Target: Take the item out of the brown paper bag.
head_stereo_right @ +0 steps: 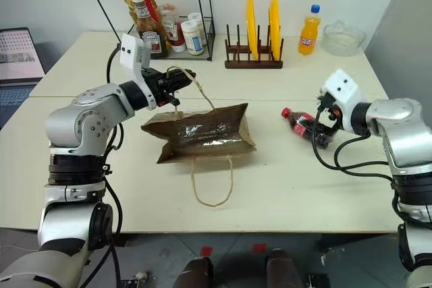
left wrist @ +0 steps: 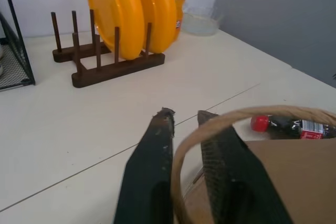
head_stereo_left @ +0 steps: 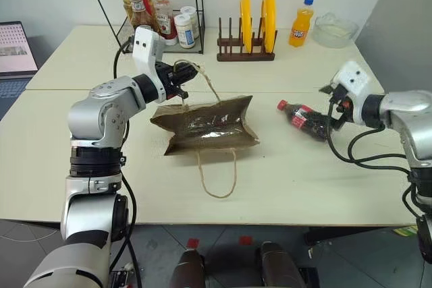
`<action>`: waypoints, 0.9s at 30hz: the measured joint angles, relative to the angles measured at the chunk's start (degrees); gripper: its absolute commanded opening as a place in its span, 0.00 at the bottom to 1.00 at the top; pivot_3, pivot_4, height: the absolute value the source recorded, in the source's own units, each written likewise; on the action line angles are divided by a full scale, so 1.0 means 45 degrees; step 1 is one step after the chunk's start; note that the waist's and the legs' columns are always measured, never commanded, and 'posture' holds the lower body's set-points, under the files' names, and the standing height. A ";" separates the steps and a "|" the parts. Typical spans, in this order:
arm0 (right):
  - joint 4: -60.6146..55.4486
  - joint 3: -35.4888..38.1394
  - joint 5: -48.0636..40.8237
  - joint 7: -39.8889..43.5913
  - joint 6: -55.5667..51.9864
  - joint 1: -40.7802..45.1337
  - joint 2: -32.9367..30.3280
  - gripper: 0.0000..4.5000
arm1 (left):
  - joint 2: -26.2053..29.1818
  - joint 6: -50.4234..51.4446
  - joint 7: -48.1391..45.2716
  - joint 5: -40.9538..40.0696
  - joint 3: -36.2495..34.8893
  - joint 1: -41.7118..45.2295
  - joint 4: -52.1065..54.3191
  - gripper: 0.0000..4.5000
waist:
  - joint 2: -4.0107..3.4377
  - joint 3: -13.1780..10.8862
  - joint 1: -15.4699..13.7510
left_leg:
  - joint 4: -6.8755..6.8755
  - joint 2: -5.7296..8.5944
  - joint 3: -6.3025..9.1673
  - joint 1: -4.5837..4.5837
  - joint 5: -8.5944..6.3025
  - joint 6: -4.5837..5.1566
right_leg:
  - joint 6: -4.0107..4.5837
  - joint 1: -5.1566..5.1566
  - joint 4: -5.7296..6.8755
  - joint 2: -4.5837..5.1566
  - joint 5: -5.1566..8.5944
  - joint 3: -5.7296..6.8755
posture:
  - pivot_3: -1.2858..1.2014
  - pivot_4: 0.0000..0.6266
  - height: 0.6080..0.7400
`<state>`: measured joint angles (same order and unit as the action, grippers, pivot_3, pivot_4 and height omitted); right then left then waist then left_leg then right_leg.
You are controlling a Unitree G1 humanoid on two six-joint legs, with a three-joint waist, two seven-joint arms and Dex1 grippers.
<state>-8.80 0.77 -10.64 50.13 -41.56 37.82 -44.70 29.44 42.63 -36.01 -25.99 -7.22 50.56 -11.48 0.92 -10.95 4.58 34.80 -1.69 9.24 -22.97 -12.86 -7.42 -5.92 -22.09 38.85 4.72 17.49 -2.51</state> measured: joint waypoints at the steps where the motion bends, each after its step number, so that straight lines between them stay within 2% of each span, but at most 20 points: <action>1: -0.0499 0.0091 -0.0167 -0.0301 -0.0168 -0.0294 0.0349 1.00 | 0.0027 -0.0143 0.0041 0.0110 0.0009 0.0047 -0.0241 0.45 | 0.0000 0.0000 -0.0001 | 0.0005 0.0000 -0.0002 -0.0001 0.0000 0.0000 | 0.0000 0.0001 0.0001 0.0000 0.0000 -0.0002 | 0.52 0.24 1.00; 9: -0.1693 -0.0045 -0.0168 -0.2680 -0.0217 -0.2200 0.2337 1.00 | 0.0303 -0.0768 -0.0271 0.0776 0.0163 0.0743 -0.1558 0.99 | -0.0002 -0.0001 0.0006 | 0.0002 0.0001 0.0000 0.0000 0.0000 0.0000 | 0.0000 -0.0001 0.0005 0.0000 0.0000 -0.0001 | 0.52 0.24 1.00; 15: -0.1764 -0.0085 0.0078 -0.3698 0.0148 -0.2940 0.3172 1.00 | 0.0791 -0.0388 -0.0311 0.0815 0.0053 0.0662 -0.1270 0.99 | -0.0002 -0.0001 0.0043 | 0.0002 0.0000 0.0000 0.0003 0.0000 0.0000 | 0.0000 -0.0004 0.0013 0.0000 0.0000 -0.0002 | 0.52 0.24 1.00; 18: -0.2097 -0.0104 0.0081 -0.4136 0.0258 -0.3670 0.3681 1.00 | 0.1389 0.0148 -0.0127 0.0657 -0.0443 0.0136 -0.0305 0.99 | -0.0003 -0.0001 0.0079 | -0.0003 0.0000 0.0000 0.0006 0.0000 0.0000 | 0.0001 -0.0005 0.0013 0.0000 0.0000 -0.0006 | 0.52 0.24 1.00; 22: -0.2577 -0.0343 0.0240 -0.4842 0.0713 -0.4859 0.4272 1.00 | 0.2158 0.0339 0.0192 0.0550 -0.1364 -0.1922 0.1675 0.99 | -0.0007 0.0001 0.0080 | -0.0008 -0.0001 -0.0001 0.0013 0.0000 0.0000 | 0.0001 -0.0004 0.0023 0.0000 0.0000 -0.0010 | 0.52 0.24 1.00; 27: -0.2946 -0.0158 0.0356 -0.6040 0.1145 -0.5736 0.5276 1.00 | 0.1838 0.0649 0.1240 -0.0074 -0.3399 -0.4865 0.4251 0.99 | -0.0003 0.0003 0.0023 | 0.0002 -0.0003 0.0001 0.0011 -0.0001 0.0003 | 0.0001 0.0000 0.0028 0.0000 0.0000 -0.0009 | 0.52 0.24 1.00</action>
<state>-22.06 0.06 -9.04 22.95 -36.40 12.01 -20.96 37.71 45.55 -30.43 -26.32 -22.52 28.66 7.65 0.90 -10.94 4.69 34.81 -1.70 9.24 -22.92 -12.86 -7.41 -5.91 -22.09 38.98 4.72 17.49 -2.56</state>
